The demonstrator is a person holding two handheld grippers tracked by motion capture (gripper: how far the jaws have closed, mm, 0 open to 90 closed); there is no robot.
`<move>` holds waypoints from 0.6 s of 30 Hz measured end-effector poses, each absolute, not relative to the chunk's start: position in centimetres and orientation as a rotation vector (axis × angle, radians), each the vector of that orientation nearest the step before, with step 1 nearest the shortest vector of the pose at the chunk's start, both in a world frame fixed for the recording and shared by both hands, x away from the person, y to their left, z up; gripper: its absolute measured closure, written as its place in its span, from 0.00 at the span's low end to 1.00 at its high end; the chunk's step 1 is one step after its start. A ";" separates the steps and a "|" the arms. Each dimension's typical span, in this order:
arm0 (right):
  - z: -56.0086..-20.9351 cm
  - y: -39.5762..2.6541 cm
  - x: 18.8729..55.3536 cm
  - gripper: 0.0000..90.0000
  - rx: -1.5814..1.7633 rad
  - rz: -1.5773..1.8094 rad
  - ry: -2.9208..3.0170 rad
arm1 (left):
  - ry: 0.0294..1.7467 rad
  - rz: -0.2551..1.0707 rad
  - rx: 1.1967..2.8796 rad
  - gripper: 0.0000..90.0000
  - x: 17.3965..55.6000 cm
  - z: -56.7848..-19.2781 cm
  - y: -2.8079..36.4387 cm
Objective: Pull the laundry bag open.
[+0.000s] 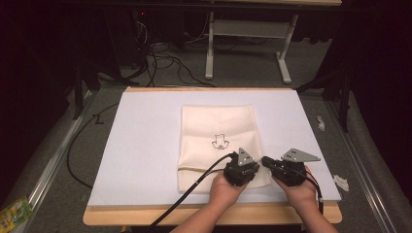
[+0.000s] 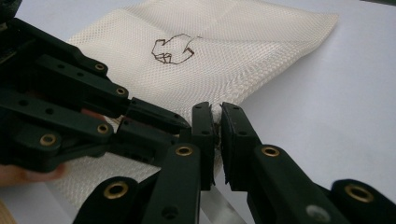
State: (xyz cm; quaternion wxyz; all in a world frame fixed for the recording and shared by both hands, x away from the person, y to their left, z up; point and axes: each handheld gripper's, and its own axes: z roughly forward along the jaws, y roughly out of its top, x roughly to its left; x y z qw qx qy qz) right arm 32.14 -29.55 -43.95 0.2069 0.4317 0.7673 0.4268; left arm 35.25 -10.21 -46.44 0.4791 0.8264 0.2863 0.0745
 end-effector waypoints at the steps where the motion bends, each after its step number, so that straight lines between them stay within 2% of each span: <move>1: -44.0 -29.6 32.2 0.95 1.200 1.191 2.136 | 0.695 0.178 2.018 0.93 35.3 -46.4 -10.1; 4: -43.9 -29.6 32.1 0.95 1.199 1.188 2.133 | 0.682 0.185 2.018 0.97 35.1 -46.4 -10.1; 18: -43.7 -30.1 32.0 0.96 1.227 1.169 2.071 | 0.731 0.169 2.040 0.97 35.5 -46.9 -7.5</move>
